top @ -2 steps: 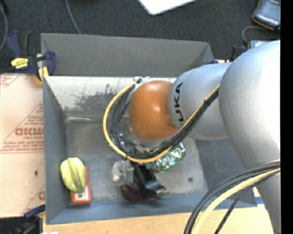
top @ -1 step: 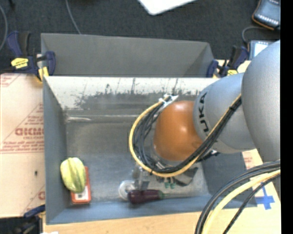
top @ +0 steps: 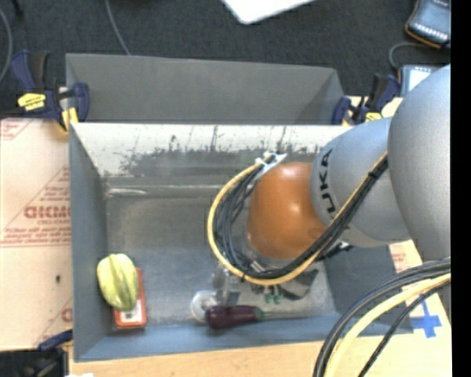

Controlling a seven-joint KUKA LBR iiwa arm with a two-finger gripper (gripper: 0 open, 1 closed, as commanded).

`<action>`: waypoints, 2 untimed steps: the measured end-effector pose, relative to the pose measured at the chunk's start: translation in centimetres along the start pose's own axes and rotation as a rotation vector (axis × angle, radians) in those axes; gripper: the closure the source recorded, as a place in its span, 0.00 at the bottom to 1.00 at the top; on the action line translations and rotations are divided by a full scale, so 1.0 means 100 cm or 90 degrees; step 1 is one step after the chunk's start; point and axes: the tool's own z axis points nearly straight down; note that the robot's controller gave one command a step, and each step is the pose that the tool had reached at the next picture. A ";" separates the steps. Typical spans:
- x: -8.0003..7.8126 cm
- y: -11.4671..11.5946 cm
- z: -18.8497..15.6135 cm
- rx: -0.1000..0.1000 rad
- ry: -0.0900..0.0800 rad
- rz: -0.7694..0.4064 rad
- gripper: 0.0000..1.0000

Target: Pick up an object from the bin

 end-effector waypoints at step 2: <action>-0.009 -0.002 0.007 0.000 0.010 0.115 1.00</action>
Offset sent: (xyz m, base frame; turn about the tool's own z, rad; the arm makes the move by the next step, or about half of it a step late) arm 0.0110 -0.0020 -0.0159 0.1890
